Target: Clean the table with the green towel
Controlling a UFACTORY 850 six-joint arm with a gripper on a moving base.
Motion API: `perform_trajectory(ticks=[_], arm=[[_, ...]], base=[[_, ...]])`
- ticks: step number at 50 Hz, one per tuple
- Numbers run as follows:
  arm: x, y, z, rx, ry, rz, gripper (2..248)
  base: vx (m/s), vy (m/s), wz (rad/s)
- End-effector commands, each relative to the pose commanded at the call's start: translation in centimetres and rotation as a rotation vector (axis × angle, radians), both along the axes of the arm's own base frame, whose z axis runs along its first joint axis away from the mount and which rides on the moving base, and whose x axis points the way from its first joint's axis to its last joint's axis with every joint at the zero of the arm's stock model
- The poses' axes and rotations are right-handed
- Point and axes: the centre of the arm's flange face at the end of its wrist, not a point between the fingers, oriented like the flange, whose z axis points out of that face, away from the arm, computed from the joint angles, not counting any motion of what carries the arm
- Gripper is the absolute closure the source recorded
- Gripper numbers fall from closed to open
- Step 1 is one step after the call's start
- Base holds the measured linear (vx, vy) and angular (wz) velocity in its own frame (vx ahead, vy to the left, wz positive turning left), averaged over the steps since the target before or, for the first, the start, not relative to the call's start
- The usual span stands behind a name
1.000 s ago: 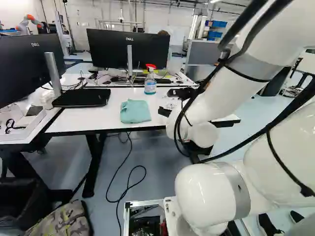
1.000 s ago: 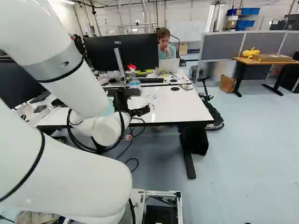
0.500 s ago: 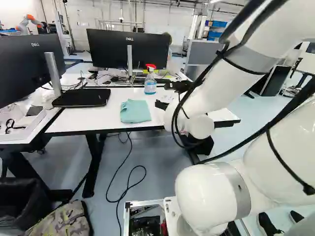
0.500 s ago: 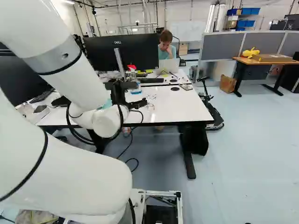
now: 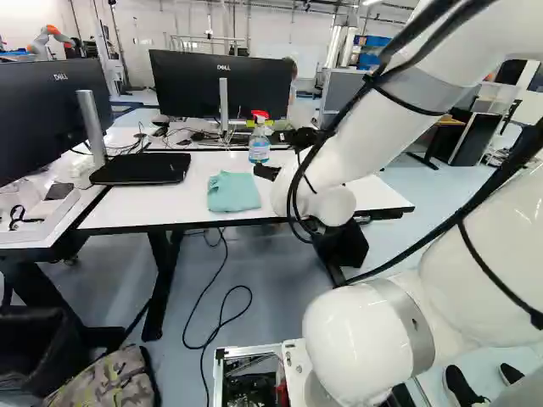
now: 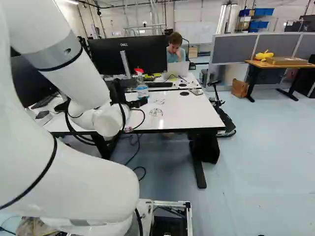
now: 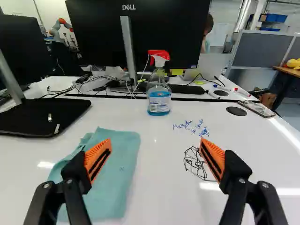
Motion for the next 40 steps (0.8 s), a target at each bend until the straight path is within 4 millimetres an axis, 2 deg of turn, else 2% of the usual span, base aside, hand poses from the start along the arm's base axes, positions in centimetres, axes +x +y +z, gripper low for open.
perform_trajectory(ticks=[40], arm=[[1.7,5.4,0.3,-0.002,0.008,0.144,3]], base=[[0.0,0.0,0.0]])
